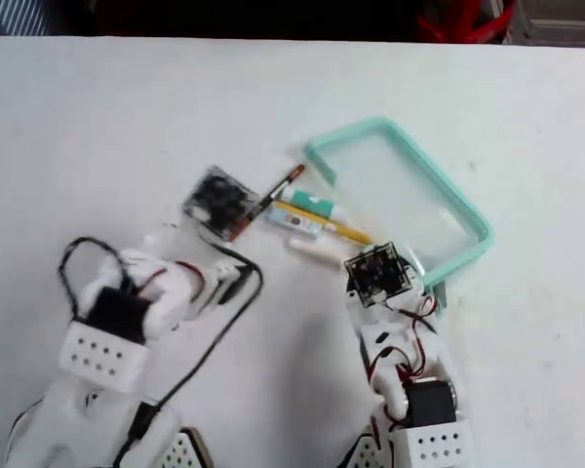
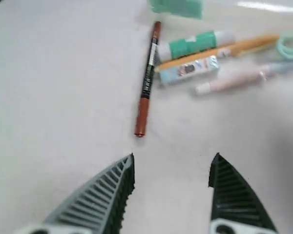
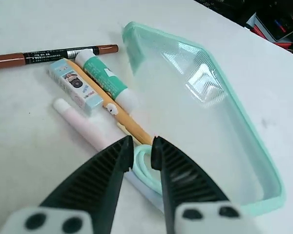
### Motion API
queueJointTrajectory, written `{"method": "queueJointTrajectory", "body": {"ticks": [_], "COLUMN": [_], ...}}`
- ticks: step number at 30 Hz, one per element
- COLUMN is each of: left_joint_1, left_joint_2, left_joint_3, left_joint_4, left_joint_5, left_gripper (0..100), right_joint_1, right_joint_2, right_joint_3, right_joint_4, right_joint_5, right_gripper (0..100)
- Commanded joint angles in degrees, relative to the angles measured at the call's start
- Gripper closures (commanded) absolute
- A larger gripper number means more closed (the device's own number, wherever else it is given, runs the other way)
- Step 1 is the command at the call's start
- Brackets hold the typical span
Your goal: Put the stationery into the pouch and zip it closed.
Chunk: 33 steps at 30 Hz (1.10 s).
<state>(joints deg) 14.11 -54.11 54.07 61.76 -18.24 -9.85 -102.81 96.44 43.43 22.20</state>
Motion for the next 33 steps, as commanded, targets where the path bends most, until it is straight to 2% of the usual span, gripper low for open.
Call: {"method": "queueJointTrajectory", "body": {"ticks": [1,6,10,19,23,29,33], "left_joint_1": [5.8,0.4,-1.6,-1.8,-1.8,-1.8,-1.8], "left_joint_2": [1.0,-2.7,-3.3,-3.1,-3.1,-3.1,-3.1], "left_joint_3": [2.8,14.5,20.9,21.6,21.6,21.6,21.6], "left_joint_4": [-4.7,-20.3,-27.3,-28.1,-28.1,-28.0,-28.0], "left_joint_5": [-1.4,4.0,4.0,4.2,4.1,3.9,3.9], "left_gripper": [75,75,75,75,75,75,75], "right_joint_1": [0.5,4.4,7.5,8.2,8.2,8.4,13.1], "right_joint_2": [-0.3,-0.3,-0.3,-0.1,4.4,23.0,40.3], "right_joint_3": [0.4,0.0,-1.6,-4.5,-6.8,-12.7,-18.2], "right_joint_4": [-0.7,-1.0,-0.7,3.2,4.3,-1.5,-7.9], "right_joint_5": [-0.4,-1.0,-4.0,-4.5,-4.5,-4.5,-4.6], "right_gripper": [92.8,92.8,92.8,92.8,92.8,92.8,92.8]}}
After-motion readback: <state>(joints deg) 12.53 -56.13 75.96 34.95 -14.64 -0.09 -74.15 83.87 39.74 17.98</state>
